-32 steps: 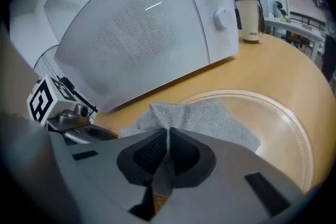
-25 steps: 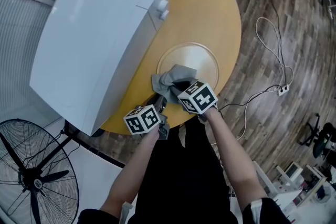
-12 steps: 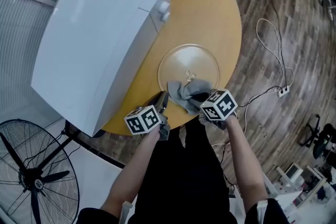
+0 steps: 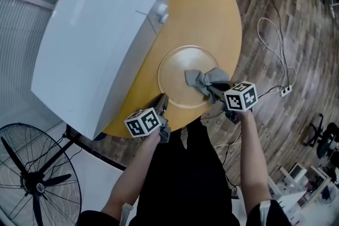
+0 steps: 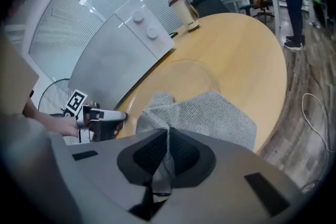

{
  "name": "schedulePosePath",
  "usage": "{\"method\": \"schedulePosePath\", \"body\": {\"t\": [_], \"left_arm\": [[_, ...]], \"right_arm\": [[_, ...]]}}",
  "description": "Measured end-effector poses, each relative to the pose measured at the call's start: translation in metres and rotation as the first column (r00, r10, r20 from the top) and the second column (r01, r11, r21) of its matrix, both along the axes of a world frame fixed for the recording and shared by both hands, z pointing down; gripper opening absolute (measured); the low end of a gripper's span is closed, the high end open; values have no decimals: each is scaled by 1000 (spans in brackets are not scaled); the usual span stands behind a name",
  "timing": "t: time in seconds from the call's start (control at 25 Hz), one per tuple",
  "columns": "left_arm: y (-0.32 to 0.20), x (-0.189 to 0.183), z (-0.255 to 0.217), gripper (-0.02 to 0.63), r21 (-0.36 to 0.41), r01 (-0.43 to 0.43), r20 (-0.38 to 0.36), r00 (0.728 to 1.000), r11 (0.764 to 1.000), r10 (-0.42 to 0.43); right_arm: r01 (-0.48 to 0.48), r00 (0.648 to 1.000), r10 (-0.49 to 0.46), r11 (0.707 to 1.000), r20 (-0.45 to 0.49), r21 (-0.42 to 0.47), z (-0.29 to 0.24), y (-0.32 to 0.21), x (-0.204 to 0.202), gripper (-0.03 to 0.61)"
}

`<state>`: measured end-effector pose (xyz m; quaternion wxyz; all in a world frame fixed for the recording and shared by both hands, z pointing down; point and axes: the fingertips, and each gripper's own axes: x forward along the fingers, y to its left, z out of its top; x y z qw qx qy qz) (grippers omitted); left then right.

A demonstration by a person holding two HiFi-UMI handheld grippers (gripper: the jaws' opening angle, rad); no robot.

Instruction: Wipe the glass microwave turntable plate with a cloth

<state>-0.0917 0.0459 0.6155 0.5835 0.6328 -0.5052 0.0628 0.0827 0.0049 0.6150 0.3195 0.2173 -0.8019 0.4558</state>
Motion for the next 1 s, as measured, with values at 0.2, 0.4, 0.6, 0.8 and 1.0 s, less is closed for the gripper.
{"method": "schedulePosePath", "body": {"t": [0.2, 0.4, 0.6, 0.8, 1.0], "left_arm": [[0, 1, -1, 38, 8, -8, 9, 1000, 1000, 8], [0, 2, -1, 40, 10, -11, 12, 1000, 1000, 11], [0, 1, -2, 41, 13, -12, 16, 1000, 1000, 11], [-1, 1, -2, 41, 14, -10, 15, 1000, 1000, 10], [0, 1, -1, 41, 13, -7, 15, 1000, 1000, 7]], "right_arm": [[-142, 990, 142, 989, 8, 37, -1, -38, 10, 25], [-172, 966, 206, 964, -159, 203, -2, -78, 14, 25], [-90, 953, 170, 949, -249, 303, -3, -101, -15, 26], [-87, 964, 163, 941, -212, 328, -5, -107, -53, 26], [31, 980, 40, 938, -197, 344, -7, -82, -105, 28]]}}
